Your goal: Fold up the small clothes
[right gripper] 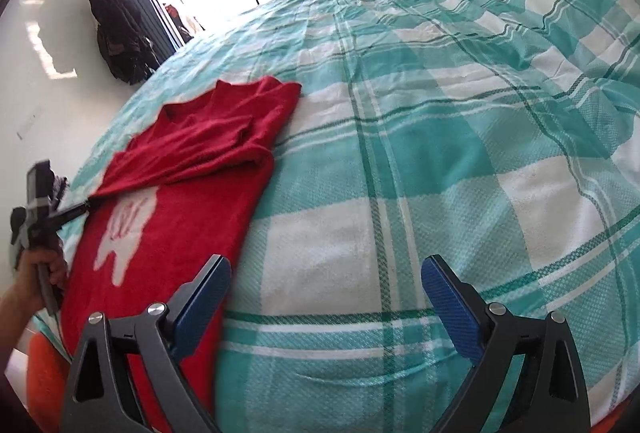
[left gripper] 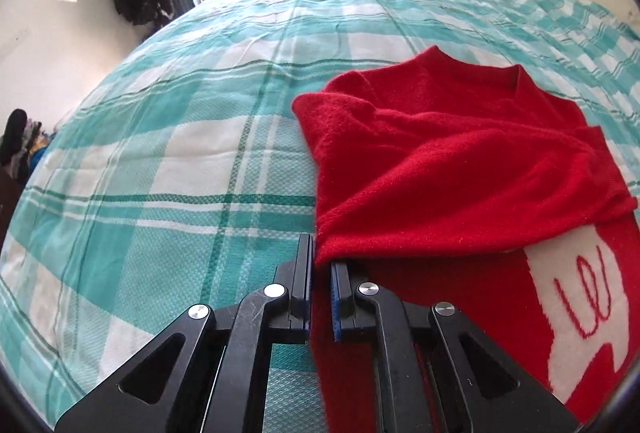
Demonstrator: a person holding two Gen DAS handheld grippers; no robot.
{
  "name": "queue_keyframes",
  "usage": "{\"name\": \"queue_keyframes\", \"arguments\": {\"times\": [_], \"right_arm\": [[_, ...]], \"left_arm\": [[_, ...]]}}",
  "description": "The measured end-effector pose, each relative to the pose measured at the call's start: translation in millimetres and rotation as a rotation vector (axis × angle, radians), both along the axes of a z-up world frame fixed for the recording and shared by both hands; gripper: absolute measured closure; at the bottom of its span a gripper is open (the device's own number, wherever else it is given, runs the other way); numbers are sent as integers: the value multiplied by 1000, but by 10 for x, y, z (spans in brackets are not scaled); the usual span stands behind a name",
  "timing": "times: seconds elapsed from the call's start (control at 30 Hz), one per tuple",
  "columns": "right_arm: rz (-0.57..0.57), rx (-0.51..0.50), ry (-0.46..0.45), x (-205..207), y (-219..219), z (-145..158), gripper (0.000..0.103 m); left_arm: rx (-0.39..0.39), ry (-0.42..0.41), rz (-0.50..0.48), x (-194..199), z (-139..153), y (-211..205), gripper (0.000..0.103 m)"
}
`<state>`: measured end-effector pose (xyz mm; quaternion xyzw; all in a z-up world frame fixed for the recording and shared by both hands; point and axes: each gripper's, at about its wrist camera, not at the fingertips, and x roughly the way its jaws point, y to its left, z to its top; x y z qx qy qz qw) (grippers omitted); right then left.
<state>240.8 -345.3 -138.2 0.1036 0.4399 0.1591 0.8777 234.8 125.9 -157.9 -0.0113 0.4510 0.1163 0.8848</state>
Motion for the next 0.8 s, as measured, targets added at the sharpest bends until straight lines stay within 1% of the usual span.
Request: {"name": "queue_keyframes", "arguments": {"times": [0.03, 0.1, 0.17, 0.2, 0.23, 0.33, 0.37, 0.4, 0.43, 0.47, 0.53, 0.57, 0.6, 0.63, 0.67, 0.7, 0.73, 0.77, 0.8], "right_arm": [[10, 76, 7, 113, 25, 95, 7], [36, 236, 61, 450, 136, 173, 11], [65, 391, 151, 848, 331, 100, 22], [72, 426, 194, 1036, 454, 39, 24], [80, 427, 222, 1210, 574, -16, 26], [116, 335, 289, 1611, 949, -209, 31], [130, 310, 323, 1693, 1055, -299, 37], [139, 280, 357, 1740, 1147, -384, 43], [154, 248, 382, 1751, 1243, -444, 62], [192, 208, 384, 1732, 1349, -470, 76], [251, 31, 336, 1656, 1542, -463, 80], [262, -29, 322, 1609, 1588, -470, 80], [268, -55, 311, 1563, 1601, -468, 81], [264, -65, 298, 1534, 1591, -452, 76], [255, -74, 289, 1494, 1575, -417, 57], [254, -72, 279, 1457, 1554, -364, 45], [256, -61, 252, 1438, 1520, -286, 33], [256, -59, 207, 1387, 1486, -184, 33], [261, -69, 162, 1345, 1458, -75, 33]], "left_arm": [[6, 8, -7, 0, -29, -16, 97], [21, 12, -10, 20, -46, -49, 97], [-11, 10, 8, 26, -39, -14, 96], [-38, 6, 19, 26, -40, 24, 96], [-67, 1, 32, 19, -44, 70, 96], [-139, -9, 62, 7, -74, 172, 95], [-152, -13, 69, 4, -80, 187, 95], [-160, -18, 74, -2, -84, 195, 94], [-163, -21, 79, -7, -87, 203, 94], [-171, -26, 88, -18, -89, 223, 93], [-214, -28, 114, -60, -92, 296, 91], [-229, -23, 124, -91, -81, 324, 86], [-227, -13, 126, -134, -58, 333, 77], [-205, 2, 114, -194, -23, 322, 74], [-173, 15, 91, -270, 22, 306, 64], [-130, 24, 73, -365, 72, 295, 58], [-86, 20, 67, -483, 129, 308, 58], [-56, 1, 77, -584, 196, 341, 58], [-44, -33, 107, -670, 283, 396, 59]]}}
